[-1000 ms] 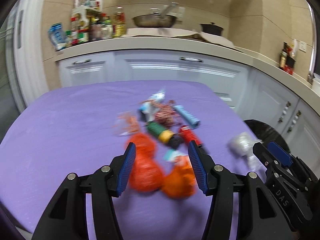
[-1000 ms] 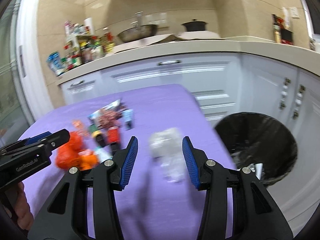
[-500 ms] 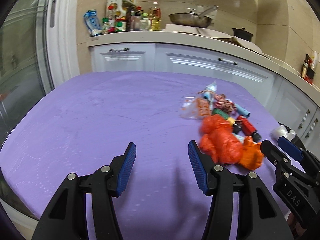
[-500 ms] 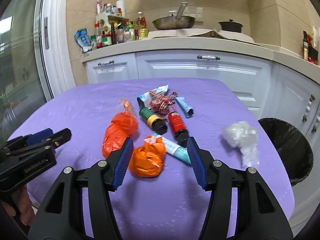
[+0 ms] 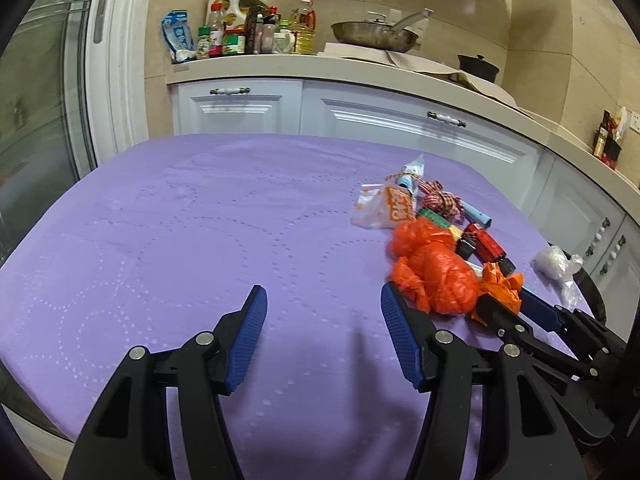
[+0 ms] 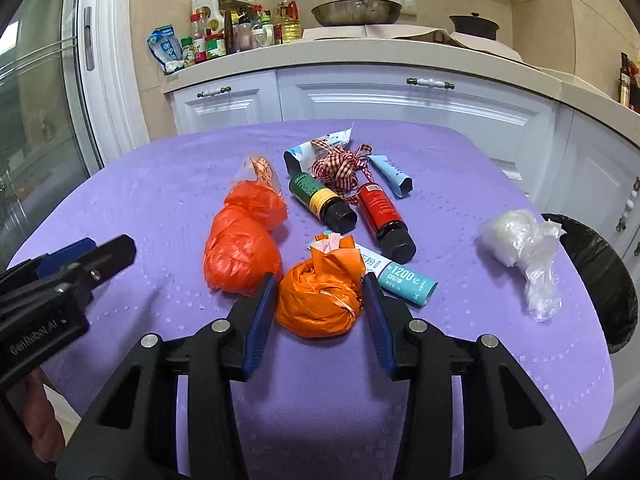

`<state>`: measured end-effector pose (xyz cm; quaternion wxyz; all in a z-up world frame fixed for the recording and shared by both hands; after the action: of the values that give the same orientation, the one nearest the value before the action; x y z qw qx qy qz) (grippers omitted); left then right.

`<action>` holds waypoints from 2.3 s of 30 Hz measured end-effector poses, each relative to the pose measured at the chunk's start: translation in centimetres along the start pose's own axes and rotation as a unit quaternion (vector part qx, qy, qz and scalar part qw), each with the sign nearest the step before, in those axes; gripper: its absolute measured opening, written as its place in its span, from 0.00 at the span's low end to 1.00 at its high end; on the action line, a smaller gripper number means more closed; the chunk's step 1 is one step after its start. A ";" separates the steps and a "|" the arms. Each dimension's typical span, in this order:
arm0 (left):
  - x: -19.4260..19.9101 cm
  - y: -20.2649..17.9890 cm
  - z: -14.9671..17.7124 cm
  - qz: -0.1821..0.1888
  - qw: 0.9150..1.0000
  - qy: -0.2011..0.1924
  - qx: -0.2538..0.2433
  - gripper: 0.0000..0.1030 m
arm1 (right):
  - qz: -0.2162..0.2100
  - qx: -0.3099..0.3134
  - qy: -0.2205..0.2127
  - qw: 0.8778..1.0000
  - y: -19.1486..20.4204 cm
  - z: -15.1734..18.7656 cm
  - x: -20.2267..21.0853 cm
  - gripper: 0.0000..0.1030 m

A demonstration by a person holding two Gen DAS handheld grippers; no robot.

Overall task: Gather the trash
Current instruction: 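Grasp the small orange bag with the right tool while the left grasps the red-orange bag, then carry both bags over the black bin and open both tools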

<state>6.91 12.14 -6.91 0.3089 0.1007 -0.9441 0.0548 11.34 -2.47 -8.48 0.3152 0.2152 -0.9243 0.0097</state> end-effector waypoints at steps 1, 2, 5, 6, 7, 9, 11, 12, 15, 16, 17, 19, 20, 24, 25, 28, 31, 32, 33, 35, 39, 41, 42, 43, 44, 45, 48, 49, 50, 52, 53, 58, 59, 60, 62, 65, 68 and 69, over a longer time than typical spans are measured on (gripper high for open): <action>0.0 -0.3 0.0 0.002 1.000 0.001 -0.001 0.57 | 0.000 0.000 -0.003 1.000 -0.1 0.0 0.2 0.41; 0.0 -0.5 0.1 0.004 1.000 0.000 -0.002 0.58 | 0.000 0.000 -0.008 1.000 -0.2 0.0 0.4 0.41; 0.1 -1.4 0.0 0.010 1.000 -0.003 -0.006 0.61 | 0.003 0.000 -0.024 1.000 -0.8 -0.3 1.5 0.41; 0.2 -1.9 -0.1 0.013 1.000 -0.004 -0.008 0.62 | 0.005 0.000 -0.028 1.000 -1.0 -0.4 1.9 0.41; 0.3 -2.3 -0.2 0.016 1.000 -0.006 -0.009 0.62 | 0.007 0.000 -0.032 0.999 -1.3 -0.4 2.2 0.41; 0.4 -3.5 -0.3 0.023 1.000 -0.008 -0.017 0.64 | 0.014 -0.002 -0.041 0.999 -2.2 -0.5 3.0 0.41; 0.3 -4.6 -0.5 0.028 0.999 -0.010 -0.024 0.66 | 0.020 -0.010 -0.047 0.999 -3.3 -0.5 3.7 0.41; 0.2 -5.2 -0.5 0.029 0.999 -0.011 -0.028 0.66 | 0.022 -0.014 -0.049 0.998 -3.8 -0.6 4.0 0.41; -0.3 -6.6 -0.5 0.029 0.999 -0.009 -0.039 0.66 | 0.035 -0.028 -0.057 0.997 -5.9 -0.5 4.8 0.41; -0.6 -7.1 -0.5 0.029 0.999 -0.006 -0.042 0.66 | 0.037 -0.032 -0.058 0.997 -6.4 -0.5 5.0 0.41; -0.9 -7.5 -0.5 0.029 0.999 -0.002 -0.043 0.66 | 0.040 -0.039 -0.060 0.997 -7.1 -0.5 5.2 0.41; -1.5 -8.2 -0.5 0.026 0.999 0.004 -0.046 0.66 | 0.046 -0.047 -0.063 0.996 -8.3 -0.3 5.6 0.41; -1.8 -8.4 -0.5 0.023 0.999 0.007 -0.048 0.66 | 0.051 -0.050 -0.065 0.995 -8.9 -0.3 5.8 0.41; -2.8 -9.1 -0.6 0.016 0.998 0.017 -0.052 0.66 | 0.059 -0.058 -0.070 0.994 -10.4 -0.1 6.1 0.41; -3.0 -9.1 -0.6 0.015 0.998 0.018 -0.050 0.66 | 0.061 -0.059 -0.070 0.994 -10.6 0.0 6.2 0.41; -3.7 -9.2 -0.7 0.006 0.998 0.025 -0.053 0.55 | 0.062 -0.065 -0.071 0.993 -11.2 0.1 6.2 0.41; -4.1 -9.1 -0.6 0.002 0.998 0.030 -0.051 0.41 | 0.061 -0.068 -0.070 0.993 -11.6 0.2 6.0 0.41; -4.1 -9.0 -0.6 0.003 0.998 0.029 -0.052 0.40 | 0.062 -0.068 -0.069 0.993 -11.7 0.2 5.9 0.41; -4.1 -9.1 -0.6 0.002 0.998 0.028 -0.054 0.38 | 0.062 -0.069 -0.069 0.993 -11.8 0.2 6.0 0.41; -4.0 -9.2 -0.5 0.002 0.998 0.025 -0.059 0.36 | 0.062 -0.070 -0.069 0.993 -11.8 0.1 5.9 0.41; -3.7 -9.0 -0.4 0.009 0.998 0.020 -0.062 0.34 | 0.065 -0.067 -0.072 0.993 -11.9 0.0 6.0 0.41; -3.4 -8.9 -0.3 0.011 0.998 0.017 -0.064 0.34 | 0.068 -0.065 -0.073 0.993 -11.8 0.0 6.1 0.41; -3.1 -8.8 -0.3 0.014 0.998 0.014 -0.063 0.33 | 0.070 -0.063 -0.074 0.993 -11.8 0.0 6.1 0.41; -2.8 -8.8 -0.4 0.016 0.998 0.011 -0.063 0.33 | 0.071 -0.062 -0.074 0.993 -11.8 0.0 6.2 0.41; -2.4 -8.7 -0.4 0.018 0.998 0.006 -0.063 0.33 | 0.072 -0.061 -0.075 0.993 -11.8 -0.1 6.2 0.41; -2.0 -8.7 -0.5 0.019 0.998 0.001 -0.065 0.33 | 0.074 -0.061 -0.076 0.993 -11.8 -0.1 6.3 0.41; -0.8 -8.9 -0.8 0.025 0.997 -0.014 -0.071 0.33 | 0.080 -0.059 -0.079 0.992 -11.8 -0.1 6.6 0.41; -0.5 -9.1 -0.9 0.028 0.997 -0.019 -0.073 0.33 | 0.081 -0.059 -0.080 0.992 -11.9 -0.2 6.7 0.41; -0.2 -9.2 -1.0 0.032 0.997 -0.022 -0.073 0.33 | 0.083 -0.059 -0.081 0.991 -12.0 -0.2 6.8 0.41; 0.2 -9.5 -1.2 0.040 0.996 -0.024 -0.072 0.33 | 0.086 -0.060 -0.083 0.991 -12.2 -0.4 7.1 0.41; 0.4 -9.8 -1.3 0.046 0.996 -0.025 -0.074 0.33 | 0.089 -0.060 -0.085 0.991 -12.4 -0.4 7.2 0.41; 0.9 -11.4 -1.9 0.071 0.994 -0.033 -0.081 0.33 | 0.104 -0.064 -0.094 0.988 -13.6 -1.0 8.2 0.41; 0.9 -11.9 -2.1 0.078 0.993 -0.034 -0.084 0.33 | 0.106 -0.066 -0.096 0.988 -13.9 -1.0 8.3 0.41; 0.9 -12.3 -2.2 0.083 0.992 -0.034 -0.085 0.33 | 0.111 -0.068 -0.098 0.987 -14.3 -1.2 8.5 0.41; 0.9 -13.4 -2.5 0.096 0.991 -0.036 -0.092 0.33 | 0.119 -0.070 -0.102 0.985 -15.1 -1.4 8.9 0.41; 0.9 -15.2 -2.9 0.111 0.987 -0.042 -0.104 0.33 | 0.136 -0.075 -0.108 0.982 -16.5 -1.6 9.5 0.41; 1.0 -16.8 -3.0 0.124 0.985 -0.046 -0.114 0.33 | 0.153 -0.082 -0.111 0.979 -18.5 -1.7 10.2 0.41; 0.9 -17.6 -3.1 0.131 0.983 -0.045 -0.119 0.33 | 0.157 -0.084 -0.112 0.978 -19.0 -1.6 10.3 0.41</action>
<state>11.96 -4.66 -3.13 0.2661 -0.0589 -0.9619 -0.0223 12.62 -23.49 -3.34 0.2216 0.0399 -0.9734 -0.0426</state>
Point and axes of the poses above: each gripper's, at about its wrist camera, not at the fingertips, and x roughly against the way its jaws point, y to its left, z to its underside, the point moved 3 cm from there along -x, roughly the way its jaws point, and after that the axes turned 4 degrees about -x, right-handed, at the moved point
